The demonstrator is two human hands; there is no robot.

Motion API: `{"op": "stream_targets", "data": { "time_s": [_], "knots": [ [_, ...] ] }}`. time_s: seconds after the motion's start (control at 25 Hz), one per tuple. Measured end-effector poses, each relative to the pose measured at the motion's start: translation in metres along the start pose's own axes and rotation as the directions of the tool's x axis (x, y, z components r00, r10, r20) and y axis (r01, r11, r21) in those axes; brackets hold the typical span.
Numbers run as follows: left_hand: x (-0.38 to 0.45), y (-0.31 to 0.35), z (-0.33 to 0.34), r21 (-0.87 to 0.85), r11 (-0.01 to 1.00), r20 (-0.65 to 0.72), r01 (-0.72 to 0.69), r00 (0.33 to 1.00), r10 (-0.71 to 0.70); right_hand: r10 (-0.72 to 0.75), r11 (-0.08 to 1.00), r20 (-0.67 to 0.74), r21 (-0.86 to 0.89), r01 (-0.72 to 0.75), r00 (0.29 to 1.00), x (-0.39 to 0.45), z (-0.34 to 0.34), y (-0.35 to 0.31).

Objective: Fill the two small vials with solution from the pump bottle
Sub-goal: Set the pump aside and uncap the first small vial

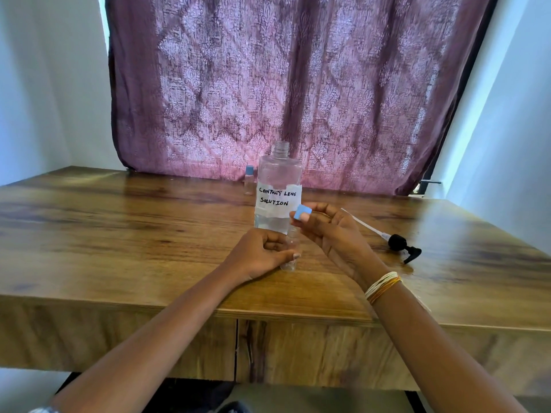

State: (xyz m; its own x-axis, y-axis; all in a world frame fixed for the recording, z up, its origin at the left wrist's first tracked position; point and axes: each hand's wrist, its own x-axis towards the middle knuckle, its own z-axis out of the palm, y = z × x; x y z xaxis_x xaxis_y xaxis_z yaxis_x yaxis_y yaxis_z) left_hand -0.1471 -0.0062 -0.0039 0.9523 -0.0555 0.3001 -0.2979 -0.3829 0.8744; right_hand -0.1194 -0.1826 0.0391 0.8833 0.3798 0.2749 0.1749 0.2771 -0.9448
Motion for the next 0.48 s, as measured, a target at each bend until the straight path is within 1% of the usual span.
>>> {"op": "stream_targets", "data": {
  "time_s": [0.04,0.08,0.12,0.16,0.2,0.24,0.28,0.32,0.36,0.4,0.48],
  "knots": [
    [0.000,0.000,0.000,0.005,1.000,0.001,-0.004,1.000,0.004,0.024,0.999,-0.036,0.026,-0.023,0.999,0.002,-0.004,-0.002],
    [0.000,0.000,0.000,0.009,1.000,0.001,-0.013,1.000,0.013,0.038,0.998,-0.071,-0.051,-0.042,0.997,0.004,-0.010,-0.004],
    [0.000,0.000,0.000,0.012,1.000,0.002,-0.022,1.000,0.022,0.030,0.976,-0.102,-0.213,-0.051,0.994,0.007,-0.018,-0.004],
    [-0.001,0.000,0.000,0.014,0.999,0.001,-0.029,1.000,0.029,-0.007,0.904,-0.119,-0.424,-0.045,0.993,0.010,-0.027,-0.002],
    [-0.001,0.000,0.001,0.015,0.999,0.000,-0.033,0.999,0.033,-0.052,0.779,-0.116,-0.626,-0.032,0.992,0.013,-0.036,0.000],
    [-0.001,0.000,0.001,0.018,0.999,-0.001,-0.036,0.999,0.036,-0.078,0.633,-0.093,-0.774,-0.023,0.993,0.017,-0.045,0.003],
    [-0.001,0.000,0.000,0.022,0.999,-0.002,-0.041,0.999,0.041,-0.067,0.497,-0.073,-0.867,-0.030,0.995,0.021,-0.054,0.005],
    [-0.002,0.000,0.000,0.028,0.999,-0.002,-0.046,0.999,0.046,-0.026,0.392,-0.069,-0.918,-0.054,0.997,0.024,-0.061,0.007],
    [-0.002,0.000,0.000,0.031,0.998,0.002,-0.052,0.999,0.052,0.018,0.320,-0.084,-0.943,-0.085,0.996,0.026,-0.069,0.009],
    [-0.002,0.001,-0.001,0.033,0.998,0.009,-0.057,0.998,0.057,0.038,0.281,-0.108,-0.953,-0.114,0.993,0.029,-0.075,0.010],
    [-0.001,0.000,-0.001,0.029,0.997,0.015,-0.064,0.998,0.064,0.011,0.271,-0.172,-0.948,-0.169,0.985,0.036,-0.087,0.014]
  ]
}}
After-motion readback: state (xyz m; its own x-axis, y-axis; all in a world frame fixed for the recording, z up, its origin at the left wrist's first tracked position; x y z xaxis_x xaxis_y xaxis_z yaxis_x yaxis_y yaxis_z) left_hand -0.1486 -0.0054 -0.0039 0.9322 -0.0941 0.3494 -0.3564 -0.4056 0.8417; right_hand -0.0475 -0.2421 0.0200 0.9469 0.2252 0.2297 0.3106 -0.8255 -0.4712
